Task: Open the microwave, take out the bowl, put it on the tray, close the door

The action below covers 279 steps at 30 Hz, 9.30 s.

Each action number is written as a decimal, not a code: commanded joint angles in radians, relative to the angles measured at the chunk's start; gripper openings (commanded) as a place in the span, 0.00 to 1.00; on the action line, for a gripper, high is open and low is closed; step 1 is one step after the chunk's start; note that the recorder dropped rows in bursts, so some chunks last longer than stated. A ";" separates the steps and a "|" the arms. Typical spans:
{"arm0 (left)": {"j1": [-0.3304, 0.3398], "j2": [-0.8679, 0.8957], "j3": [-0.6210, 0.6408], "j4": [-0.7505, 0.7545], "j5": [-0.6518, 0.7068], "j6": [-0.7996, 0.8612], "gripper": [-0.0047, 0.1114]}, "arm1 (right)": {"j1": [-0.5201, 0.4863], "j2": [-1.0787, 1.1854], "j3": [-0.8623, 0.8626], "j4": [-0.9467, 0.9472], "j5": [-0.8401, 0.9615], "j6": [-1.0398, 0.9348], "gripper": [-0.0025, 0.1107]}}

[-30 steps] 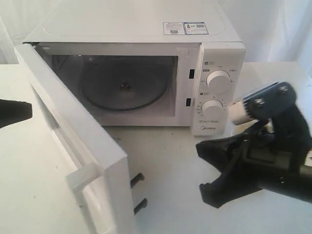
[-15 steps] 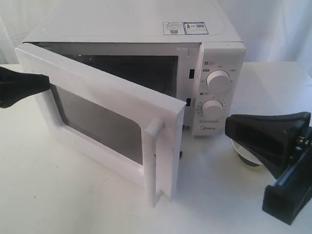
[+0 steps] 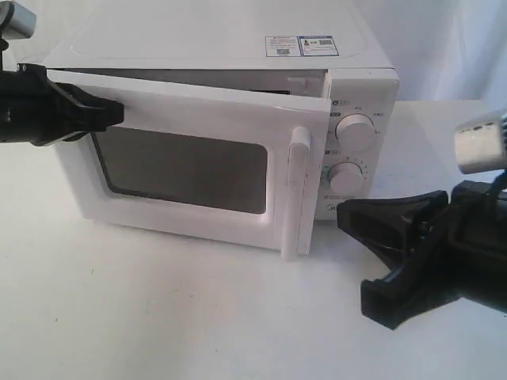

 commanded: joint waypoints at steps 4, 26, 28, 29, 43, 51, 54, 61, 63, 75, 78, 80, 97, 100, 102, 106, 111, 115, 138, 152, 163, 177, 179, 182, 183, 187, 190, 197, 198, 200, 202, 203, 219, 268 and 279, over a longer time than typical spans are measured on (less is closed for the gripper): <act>-0.006 0.033 -0.046 -0.019 0.001 0.027 0.04 | 0.013 0.098 0.002 0.007 -0.160 0.004 0.05; -0.006 -0.101 -0.042 0.421 0.138 -0.380 0.04 | 0.393 0.585 0.002 -0.073 -1.140 0.239 0.02; -0.006 -0.135 -0.038 0.491 0.162 -0.478 0.04 | 0.393 0.643 0.002 -0.056 -1.228 0.260 0.02; -0.006 -0.155 -0.030 0.498 0.162 -0.498 0.04 | 0.393 0.665 0.002 -0.051 -1.269 0.275 0.02; -0.006 -0.395 0.166 0.458 0.054 -0.490 0.04 | 0.388 0.882 -0.151 0.005 -1.355 0.241 0.02; -0.006 -0.398 0.172 0.456 0.054 -0.490 0.04 | 0.370 0.929 -0.243 0.113 -1.355 0.159 0.02; -0.006 -0.398 0.172 0.454 0.057 -0.490 0.04 | 0.352 0.949 -0.265 0.120 -1.355 0.159 0.02; -0.006 -0.398 0.172 0.453 0.071 -0.490 0.04 | 0.314 0.974 -0.305 0.135 -1.355 0.159 0.02; -0.006 -0.398 0.172 0.453 0.080 -0.490 0.04 | 0.299 0.984 -0.314 0.138 -1.355 0.159 0.02; -0.006 -0.398 0.172 0.439 0.084 -0.490 0.04 | 0.253 1.065 -0.399 0.136 -1.355 0.159 0.02; -0.006 -0.398 0.172 0.439 0.084 -0.488 0.04 | 0.232 1.076 -0.410 0.136 -1.355 0.159 0.02; -0.006 -0.398 0.172 0.439 0.084 -0.488 0.04 | 0.223 1.078 -0.417 0.139 -1.355 0.159 0.02; -0.006 -0.398 0.172 0.438 0.081 -0.487 0.04 | 0.190 1.084 -0.441 0.116 -1.355 0.159 0.02; -0.006 -0.398 0.172 0.438 0.083 -0.487 0.04 | 0.194 1.084 -0.432 0.127 -1.355 0.159 0.02; -0.006 -0.398 0.172 0.438 0.092 -0.487 0.04 | 0.221 1.070 -0.400 0.135 -1.355 0.155 0.02; -0.006 -0.398 0.172 0.438 0.101 -0.487 0.04 | 0.268 1.029 -0.335 0.101 -1.355 0.120 0.02; -0.006 -0.398 0.172 0.424 0.089 -0.487 0.04 | 0.279 0.989 -0.279 0.103 -1.355 0.087 0.02; -0.006 -0.398 0.172 0.422 0.089 -0.491 0.04 | 0.279 0.987 -0.259 0.134 -1.355 0.087 0.02; -0.006 -0.398 0.172 0.429 0.087 -0.490 0.04 | 0.279 0.987 -0.253 0.138 -1.277 0.087 0.02; -0.006 -0.398 0.172 0.440 0.081 -0.479 0.04 | 0.279 0.987 -0.253 0.138 -1.277 0.087 0.02; -0.006 -0.672 0.172 0.515 0.052 -0.373 0.04 | 0.279 0.987 -0.253 0.138 -1.277 0.087 0.02; -0.006 -1.077 0.172 0.917 0.303 -0.746 0.04 | 0.279 0.987 -0.253 0.138 -1.277 0.087 0.02; -0.006 -1.084 0.185 0.992 0.298 -0.904 0.04 | 0.279 0.987 -0.253 0.138 -1.277 0.087 0.02; -0.006 -1.124 0.240 1.110 0.236 -1.093 0.04 | 0.279 0.987 -0.253 0.138 -1.277 0.087 0.02; -0.002 -1.145 0.267 1.148 0.201 -1.149 0.04 | 0.279 0.987 -0.253 0.138 -1.277 0.087 0.02; 0.037 -1.216 0.398 1.259 0.045 -1.238 0.04 | 0.279 0.987 -0.253 0.138 -1.277 0.087 0.02; 0.071 -1.258 0.482 1.268 -0.062 -1.230 0.04 | 0.279 0.987 -0.253 0.138 -1.277 0.087 0.02; 0.138 -1.317 0.655 1.274 -0.139 -1.125 0.04 | 0.279 0.987 -0.253 0.138 -1.277 0.087 0.02; 0.143 -1.317 0.676 1.276 -0.148 -1.121 0.04 | 0.279 0.987 -0.253 0.137 -1.277 0.087 0.02; 0.143 -1.317 0.702 1.283 -0.164 -1.121 0.04 | 0.279 0.987 -0.253 0.138 -1.277 0.087 0.02; 0.143 -1.317 0.735 1.283 -0.206 -1.124 0.04 | 0.279 0.987 -0.253 0.138 -1.279 0.087 0.02; 0.143 -1.317 0.760 1.283 -0.236 -1.124 0.04 | 0.279 0.987 -0.253 0.138 -1.279 0.087 0.02; 0.213 -1.317 0.864 1.356 -0.139 -1.275 0.04 | 0.279 0.987 -0.253 0.138 -1.279 0.087 0.02; 0.213 -1.317 0.864 1.394 -0.101 -1.406 0.04 | 0.279 0.385 -0.214 0.498 -0.632 -0.380 0.02; 0.213 -1.317 0.864 1.394 -0.099 -1.406 0.04 | 0.069 -0.072 0.066 0.487 -0.425 -0.384 0.02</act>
